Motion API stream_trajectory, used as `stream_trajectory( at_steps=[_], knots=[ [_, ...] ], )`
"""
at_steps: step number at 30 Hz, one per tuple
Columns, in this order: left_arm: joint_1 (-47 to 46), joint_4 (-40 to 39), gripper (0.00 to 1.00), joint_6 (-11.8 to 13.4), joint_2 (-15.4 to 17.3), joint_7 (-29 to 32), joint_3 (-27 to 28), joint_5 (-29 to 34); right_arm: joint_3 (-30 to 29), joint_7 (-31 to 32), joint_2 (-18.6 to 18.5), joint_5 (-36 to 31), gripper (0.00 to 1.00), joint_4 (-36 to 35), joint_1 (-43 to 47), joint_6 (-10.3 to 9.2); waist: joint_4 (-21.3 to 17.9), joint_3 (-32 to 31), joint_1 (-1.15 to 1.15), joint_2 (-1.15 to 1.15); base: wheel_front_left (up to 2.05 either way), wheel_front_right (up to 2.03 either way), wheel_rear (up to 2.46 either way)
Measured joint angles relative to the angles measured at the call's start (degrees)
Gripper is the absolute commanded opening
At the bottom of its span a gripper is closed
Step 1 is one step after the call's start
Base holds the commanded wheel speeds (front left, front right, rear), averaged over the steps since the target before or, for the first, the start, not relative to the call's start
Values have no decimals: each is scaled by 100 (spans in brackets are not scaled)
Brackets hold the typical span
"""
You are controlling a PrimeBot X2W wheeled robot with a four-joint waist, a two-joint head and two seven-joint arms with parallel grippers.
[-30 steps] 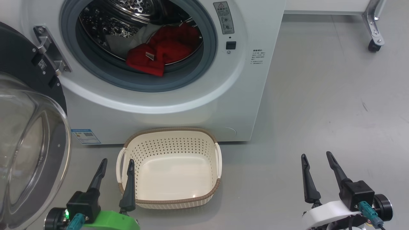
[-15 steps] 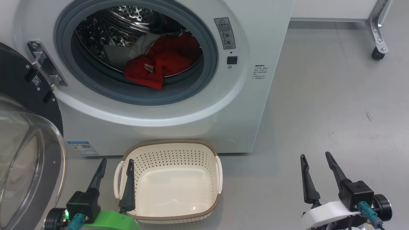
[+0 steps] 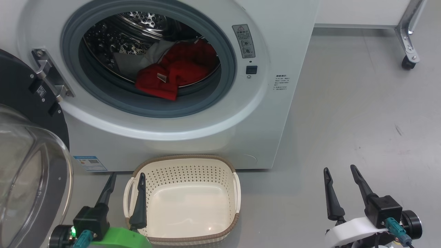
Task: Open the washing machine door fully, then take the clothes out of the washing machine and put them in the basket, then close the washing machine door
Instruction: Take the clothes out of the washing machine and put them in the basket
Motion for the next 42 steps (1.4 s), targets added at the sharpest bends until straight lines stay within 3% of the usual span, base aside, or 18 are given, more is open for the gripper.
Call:
stream_trajectory(
  at_steps=[25, 42],
  knots=[
    [-63, 110, 100, -63, -5, 223, -94, -118, 13, 0, -68, -9, 100, -238, -73, 48, 37, 550, 0, 0, 0, 0, 0],
    [-1897, 703, 100, -522, -86, 605, -230, -472, 64, 1, -140, -16, 100, -587, -675, 153, -203, 1611, 0, 0, 0, 0, 0]
  ],
)
